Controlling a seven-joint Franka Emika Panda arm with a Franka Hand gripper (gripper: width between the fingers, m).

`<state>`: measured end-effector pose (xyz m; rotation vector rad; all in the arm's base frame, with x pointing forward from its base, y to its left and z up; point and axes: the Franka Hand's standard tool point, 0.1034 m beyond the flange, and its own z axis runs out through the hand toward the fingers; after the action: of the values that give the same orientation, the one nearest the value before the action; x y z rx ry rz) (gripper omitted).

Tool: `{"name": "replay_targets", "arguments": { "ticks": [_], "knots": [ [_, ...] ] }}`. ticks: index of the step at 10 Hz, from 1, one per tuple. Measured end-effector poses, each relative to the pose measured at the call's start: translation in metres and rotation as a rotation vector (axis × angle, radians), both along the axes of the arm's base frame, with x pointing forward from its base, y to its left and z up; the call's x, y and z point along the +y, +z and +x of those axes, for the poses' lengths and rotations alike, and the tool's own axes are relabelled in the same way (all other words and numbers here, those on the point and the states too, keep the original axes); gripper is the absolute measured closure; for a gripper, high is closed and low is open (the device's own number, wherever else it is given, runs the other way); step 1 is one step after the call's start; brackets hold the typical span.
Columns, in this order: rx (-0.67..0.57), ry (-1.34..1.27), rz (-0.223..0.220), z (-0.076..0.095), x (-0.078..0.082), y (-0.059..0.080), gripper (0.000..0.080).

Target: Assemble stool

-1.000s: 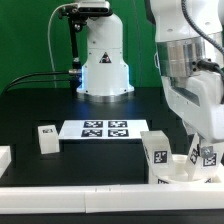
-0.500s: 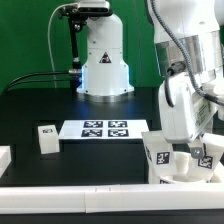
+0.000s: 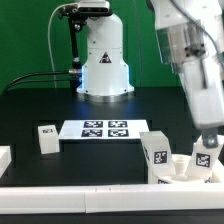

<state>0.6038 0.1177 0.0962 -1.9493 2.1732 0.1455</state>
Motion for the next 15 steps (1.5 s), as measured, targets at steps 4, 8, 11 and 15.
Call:
{"name": "replay_targets", "arguments": {
  "ticks": [4,8,11,15],
  "knots": [
    [-0.062,0.399,-0.038,0.003,0.003,0.006,0.015],
    [-0.156,1.055,-0.155,0.001,0.022,0.005,0.015],
    [-0.175,1.263,-0.175,0.003,0.022,0.007,0.015],
    [-0.225,1.837,-0.221,0.001,0.024,0.009,0.015]
  ]
}}
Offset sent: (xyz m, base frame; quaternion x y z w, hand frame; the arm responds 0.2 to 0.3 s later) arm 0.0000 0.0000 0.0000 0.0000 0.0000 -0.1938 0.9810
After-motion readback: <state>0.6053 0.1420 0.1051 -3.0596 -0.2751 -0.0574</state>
